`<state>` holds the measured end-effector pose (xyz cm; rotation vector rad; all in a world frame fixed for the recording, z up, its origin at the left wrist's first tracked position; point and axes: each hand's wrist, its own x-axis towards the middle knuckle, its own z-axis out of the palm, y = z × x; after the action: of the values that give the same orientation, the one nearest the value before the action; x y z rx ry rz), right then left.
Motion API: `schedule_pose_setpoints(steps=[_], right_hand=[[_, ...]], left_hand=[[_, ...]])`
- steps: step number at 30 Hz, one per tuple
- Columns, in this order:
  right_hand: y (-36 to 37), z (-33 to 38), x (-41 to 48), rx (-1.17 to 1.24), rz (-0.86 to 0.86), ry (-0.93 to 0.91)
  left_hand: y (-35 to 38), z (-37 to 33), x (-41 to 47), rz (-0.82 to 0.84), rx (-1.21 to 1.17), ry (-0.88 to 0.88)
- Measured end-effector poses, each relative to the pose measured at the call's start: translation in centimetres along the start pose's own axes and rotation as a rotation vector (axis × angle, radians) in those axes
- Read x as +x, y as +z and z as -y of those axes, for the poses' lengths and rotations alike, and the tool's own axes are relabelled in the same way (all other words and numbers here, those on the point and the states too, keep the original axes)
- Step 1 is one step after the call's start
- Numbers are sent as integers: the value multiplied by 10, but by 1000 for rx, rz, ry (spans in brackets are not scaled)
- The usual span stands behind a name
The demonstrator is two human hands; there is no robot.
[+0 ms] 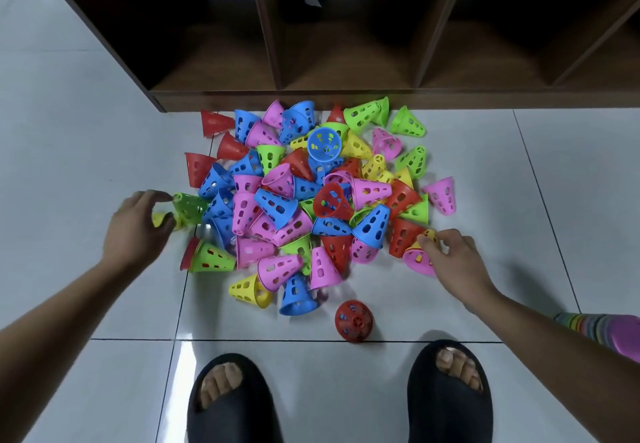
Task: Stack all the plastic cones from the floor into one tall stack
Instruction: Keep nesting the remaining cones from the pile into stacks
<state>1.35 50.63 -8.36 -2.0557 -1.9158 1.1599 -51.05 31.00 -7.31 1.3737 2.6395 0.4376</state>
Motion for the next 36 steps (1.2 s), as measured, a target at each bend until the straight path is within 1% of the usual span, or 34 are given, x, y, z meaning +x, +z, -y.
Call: schedule_pose_setpoints(steps=[2, 5, 7, 9, 12, 16, 20, 24, 26, 28, 30, 32, 36], right_hand=[[2, 0, 4, 64, 10, 57], [4, 6, 8, 208, 68, 209], [4, 9, 10, 253, 99, 266], [5, 9, 13, 274, 104, 297], [7, 4, 18, 366, 159, 326], [5, -3, 15, 506, 326, 326], [-1, -2, 0, 690, 339, 346], [-4, 6, -33, 746, 335, 280], [-4, 13, -54, 695, 308, 181], [-1, 20, -73, 571, 281, 68], [6, 24, -87, 445, 292, -31], [15, 27, -99, 384, 337, -116], [33, 22, -111, 250, 367, -277]], left_hand=[[2, 26, 11, 68, 109, -84], [6, 54, 17, 185, 206, -178], [11, 64, 15, 251, 201, -198], [16, 66, 8, 282, 169, -205], [22, 63, -5, 278, 138, -211], [22, 44, -20, 246, 57, -234], [10, 10, -37, 143, -47, -231], [-6, -36, -64, 78, -200, -178], [-14, -62, -79, 37, -265, -134], [-22, -89, -92, 10, -341, -90], [-27, -113, -104, 39, -405, -26], [-26, -132, -114, 104, -462, 23], [-12, -159, -131, 228, -565, 58]])
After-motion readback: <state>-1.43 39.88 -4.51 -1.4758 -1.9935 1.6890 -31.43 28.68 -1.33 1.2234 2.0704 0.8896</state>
